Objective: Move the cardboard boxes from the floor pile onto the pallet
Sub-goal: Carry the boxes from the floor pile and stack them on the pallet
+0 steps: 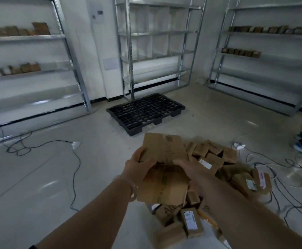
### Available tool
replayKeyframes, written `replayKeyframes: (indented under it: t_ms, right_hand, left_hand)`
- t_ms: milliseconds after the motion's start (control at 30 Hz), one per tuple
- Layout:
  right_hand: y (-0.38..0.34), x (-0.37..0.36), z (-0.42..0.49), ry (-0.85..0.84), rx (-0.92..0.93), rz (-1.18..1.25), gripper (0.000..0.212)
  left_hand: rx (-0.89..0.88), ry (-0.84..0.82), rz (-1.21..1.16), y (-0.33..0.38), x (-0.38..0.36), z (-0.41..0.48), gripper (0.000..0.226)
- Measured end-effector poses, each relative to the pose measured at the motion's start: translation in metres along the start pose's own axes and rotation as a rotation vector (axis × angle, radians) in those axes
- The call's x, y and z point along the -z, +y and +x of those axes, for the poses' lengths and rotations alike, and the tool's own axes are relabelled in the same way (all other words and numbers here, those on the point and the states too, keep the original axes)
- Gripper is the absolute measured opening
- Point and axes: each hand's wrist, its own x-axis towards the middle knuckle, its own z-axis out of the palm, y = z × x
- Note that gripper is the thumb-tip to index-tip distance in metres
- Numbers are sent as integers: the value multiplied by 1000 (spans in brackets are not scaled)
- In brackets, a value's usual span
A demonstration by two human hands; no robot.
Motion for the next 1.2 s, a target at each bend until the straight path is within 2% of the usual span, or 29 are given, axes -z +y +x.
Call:
replayKeyframes:
  t_ms: [167, 267, 367, 533, 833, 1000, 1200]
  right_hand:
    - [-14, -69, 15, -92, 75, -97, 126]
    - [-25, -96, 30, -139, 98, -142, 120]
    - [-43, -114, 55, -162, 152, -181, 117]
    - [-80, -133, 117, -219, 254, -356, 120]
    - [-182, -158, 251, -309, 344, -571, 110]
    - [-229, -189, 319, -351, 353, -558, 109]
    - [-265, -232, 409, -390, 363, -647, 112]
  left_hand:
    - [3, 10, -16, -13, 73, 19, 51]
    - [-13, 76, 141, -13, 100, 42, 54]
    - [-51, 84, 313, -6, 124, 73, 69]
    - [-92, 28, 407, 1, 145, 135, 87]
    - [-86, 46, 386, 50, 178, 273, 86]
    - [-58, 85, 381, 65, 203, 345, 88]
    - [-28, 22, 392, 66, 245, 445, 95]
